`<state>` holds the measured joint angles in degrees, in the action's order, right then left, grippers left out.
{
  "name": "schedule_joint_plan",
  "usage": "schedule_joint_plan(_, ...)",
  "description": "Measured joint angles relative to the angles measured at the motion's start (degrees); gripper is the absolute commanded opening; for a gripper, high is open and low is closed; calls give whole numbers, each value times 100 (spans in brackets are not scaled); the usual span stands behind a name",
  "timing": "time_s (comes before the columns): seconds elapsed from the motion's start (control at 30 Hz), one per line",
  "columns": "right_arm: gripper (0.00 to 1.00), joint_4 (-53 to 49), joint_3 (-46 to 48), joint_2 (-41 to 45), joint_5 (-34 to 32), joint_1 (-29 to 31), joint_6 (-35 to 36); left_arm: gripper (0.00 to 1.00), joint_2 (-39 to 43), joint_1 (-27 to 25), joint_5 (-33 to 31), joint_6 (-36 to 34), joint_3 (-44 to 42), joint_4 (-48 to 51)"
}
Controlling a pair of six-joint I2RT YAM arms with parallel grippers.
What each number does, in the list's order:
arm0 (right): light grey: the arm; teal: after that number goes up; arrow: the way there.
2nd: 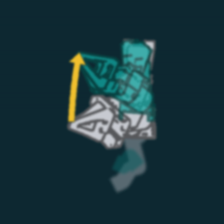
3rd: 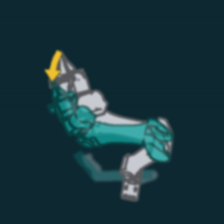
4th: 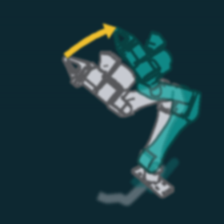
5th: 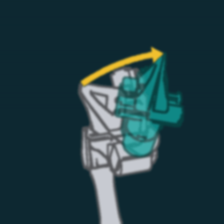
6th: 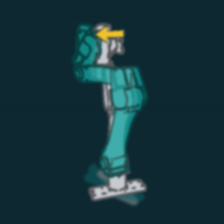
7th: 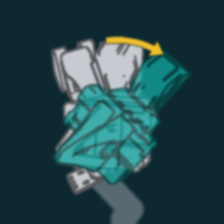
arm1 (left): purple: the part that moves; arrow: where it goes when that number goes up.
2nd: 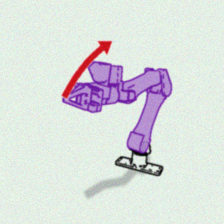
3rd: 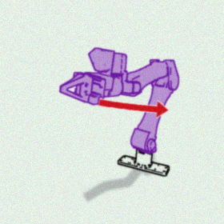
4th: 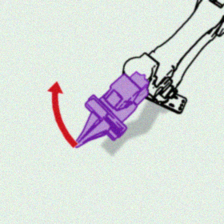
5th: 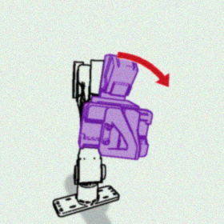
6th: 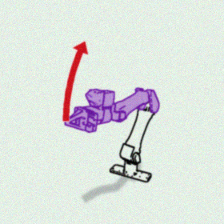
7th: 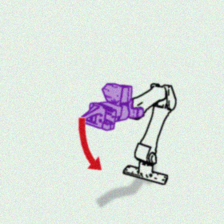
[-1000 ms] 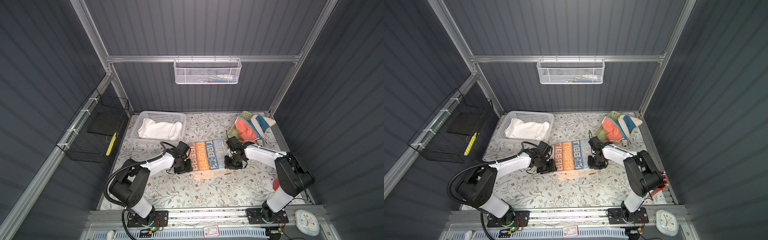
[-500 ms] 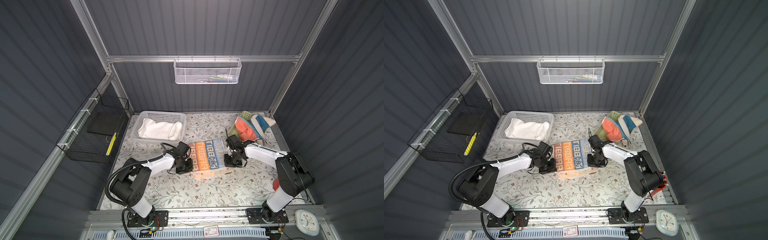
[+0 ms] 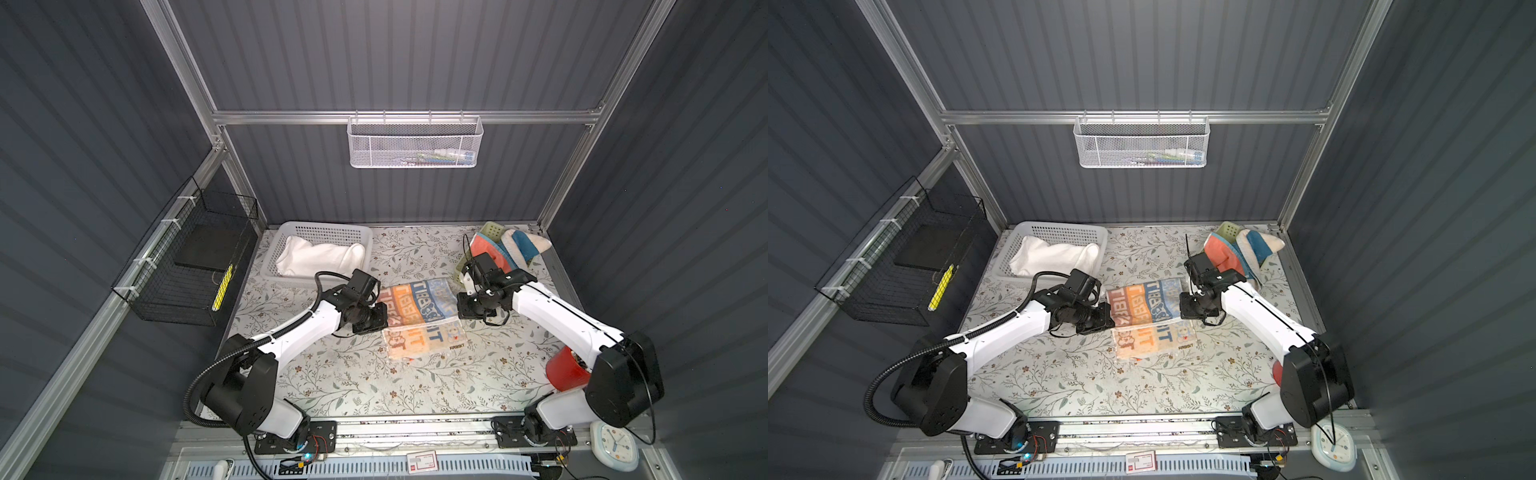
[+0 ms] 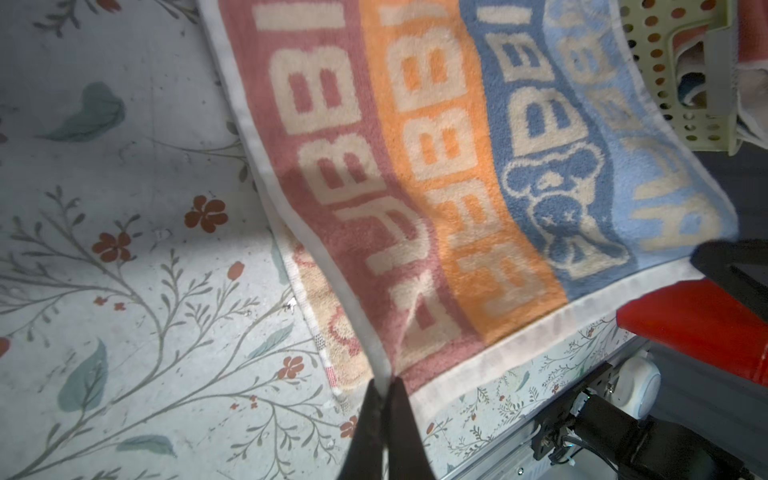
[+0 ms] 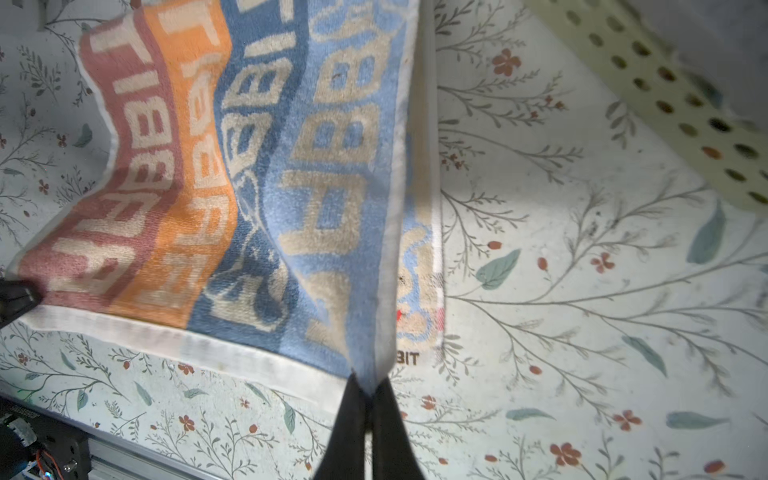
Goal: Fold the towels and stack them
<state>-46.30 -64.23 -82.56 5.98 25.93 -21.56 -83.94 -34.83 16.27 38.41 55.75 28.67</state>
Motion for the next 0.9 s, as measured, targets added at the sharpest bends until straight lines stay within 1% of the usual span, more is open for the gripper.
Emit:
schedule_joint_plan(0.1,6,-63,186,140,4,-44,46,0,72,-192,31,140,-184,-125)
schedule_joint_plan(0.2,8,-4,627,63,94,-79,79,0,15,-431,83,330,-588,-339)
schedule_joint_plan(0.23,10,37,787,-28,149,-79,83,4,-50,-492,105,365,-697,-387)
schedule_joint_plan(0.27,14,83,927,-164,210,-76,87,10,-173,-549,129,400,-817,-452)
schedule_joint_plan(0.3,22,138,1047,-345,293,-76,83,19,-334,-570,136,428,-896,-483)
schedule_joint_plan(0.33,31,177,1110,-507,330,-72,59,25,-479,-570,114,435,-933,-476)
schedule_joint_plan(0.37,37,208,1158,-675,358,-74,44,30,-625,-562,81,448,-944,-435)
schedule_joint_plan(0.4,39,232,1185,-813,389,-76,46,34,-697,-557,127,468,-916,-435)
schedule_joint_plan(0.47,43,284,1224,-909,422,-70,26,37,-693,-535,-9,459,-850,-402)
schedule_joint_plan(0.57,43,363,1231,-778,476,-61,13,37,-682,-531,-258,424,-734,-181)
schedule_joint_plan(0.6,41,393,1231,-719,485,-61,13,37,-671,-531,-341,402,-671,-79)
schedule_joint_plan(0.73,32,507,1231,-686,527,-61,33,34,-667,-531,-522,295,-348,107)
schedule_joint_plan(0.9,19,730,1294,-769,610,-7,-42,29,-804,-579,-535,205,-55,2)
